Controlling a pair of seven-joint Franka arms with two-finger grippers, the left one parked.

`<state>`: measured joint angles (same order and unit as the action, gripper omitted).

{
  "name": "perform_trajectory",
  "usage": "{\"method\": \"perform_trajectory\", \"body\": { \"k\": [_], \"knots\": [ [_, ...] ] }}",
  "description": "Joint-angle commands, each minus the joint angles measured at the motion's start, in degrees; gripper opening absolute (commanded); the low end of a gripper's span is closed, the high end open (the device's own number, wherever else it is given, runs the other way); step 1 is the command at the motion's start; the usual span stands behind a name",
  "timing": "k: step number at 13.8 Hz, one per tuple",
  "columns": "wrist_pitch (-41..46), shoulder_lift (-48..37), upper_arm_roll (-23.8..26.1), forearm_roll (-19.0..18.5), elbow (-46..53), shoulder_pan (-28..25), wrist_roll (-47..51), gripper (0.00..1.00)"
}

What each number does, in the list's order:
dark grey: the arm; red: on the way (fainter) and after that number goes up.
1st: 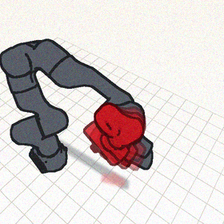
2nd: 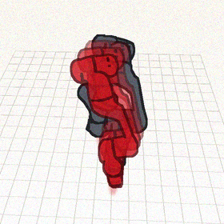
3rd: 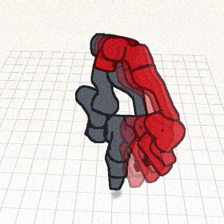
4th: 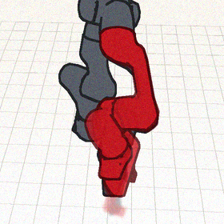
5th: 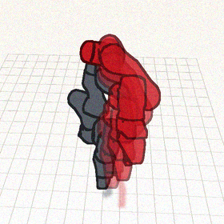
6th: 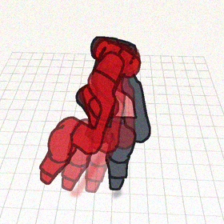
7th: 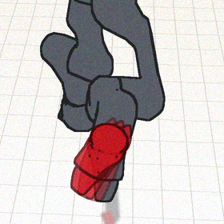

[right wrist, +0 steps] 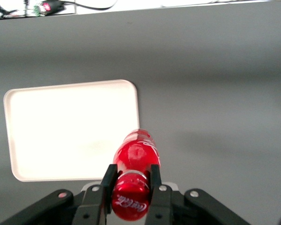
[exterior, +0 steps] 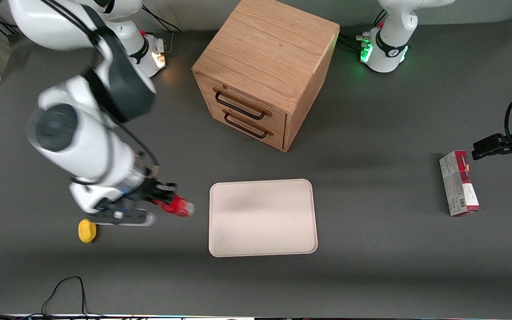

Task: Place coke bottle on tray
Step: 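Lift the bottle and carry it with the right gripper over the white tray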

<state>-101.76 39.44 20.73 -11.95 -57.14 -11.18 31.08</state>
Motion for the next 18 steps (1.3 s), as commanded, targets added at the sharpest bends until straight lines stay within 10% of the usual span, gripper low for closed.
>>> {"method": "perform_trajectory", "body": {
  "k": [1, 4, 9, 10, 11, 16, 18],
  "knots": [
    [-7.0, 6.4, 2.0, -5.4, 1.5, -1.1, 2.0, 0.06],
    [-13.8, 12.0, 2.8, -12.2, 1.3, -1.8, 2.0, 0.07],
    [-20.1, 15.6, 2.8, -12.5, 1.3, -2.0, 2.1, 0.13],
    [-20.8, 15.8, 2.8, -12.5, 1.1, -2.0, 2.0, 0.33],
    [-21.4, 15.8, 2.8, -12.6, 0.6, -2.0, 1.8, 0.99],
    [-21.7, 11.5, 3.0, -14.2, -1.1, -1.3, 2.1, 1.0],
    [-17.4, 4.5, 2.7, -8.1, -5.5, 0.4, 2.5, 1.0]
  ]
}}
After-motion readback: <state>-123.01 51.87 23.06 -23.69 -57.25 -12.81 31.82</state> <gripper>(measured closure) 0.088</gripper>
